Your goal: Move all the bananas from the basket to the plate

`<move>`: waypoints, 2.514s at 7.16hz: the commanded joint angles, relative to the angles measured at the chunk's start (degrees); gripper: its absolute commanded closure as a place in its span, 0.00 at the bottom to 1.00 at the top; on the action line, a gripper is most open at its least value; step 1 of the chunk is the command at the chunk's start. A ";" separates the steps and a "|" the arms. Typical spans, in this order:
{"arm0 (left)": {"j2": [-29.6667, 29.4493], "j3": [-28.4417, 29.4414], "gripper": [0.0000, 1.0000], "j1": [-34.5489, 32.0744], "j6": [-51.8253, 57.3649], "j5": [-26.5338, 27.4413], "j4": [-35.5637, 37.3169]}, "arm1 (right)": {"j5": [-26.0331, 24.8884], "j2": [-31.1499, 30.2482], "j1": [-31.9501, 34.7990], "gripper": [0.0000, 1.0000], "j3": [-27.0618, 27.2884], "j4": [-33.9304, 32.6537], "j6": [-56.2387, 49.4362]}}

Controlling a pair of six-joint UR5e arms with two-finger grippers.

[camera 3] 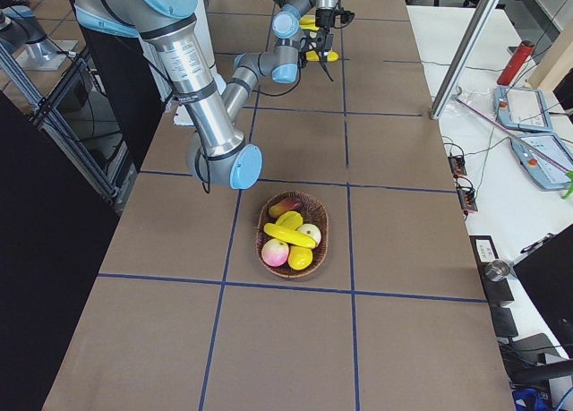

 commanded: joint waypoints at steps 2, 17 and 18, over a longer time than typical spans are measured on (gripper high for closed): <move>0.09 -0.09 1.00 -0.15 -0.07 0.02 -0.90 | -0.80 0.08 0.01 0.00 -0.28 -0.27 0.76; 33.36 0.95 1.00 -15.71 13.78 5.82 5.08 | 14.12 -6.58 19.42 0.00 3.06 -39.30 -27.95; 36.01 1.13 1.00 -15.97 18.08 5.82 4.99 | 14.75 -7.56 20.57 0.00 3.06 -39.30 -29.90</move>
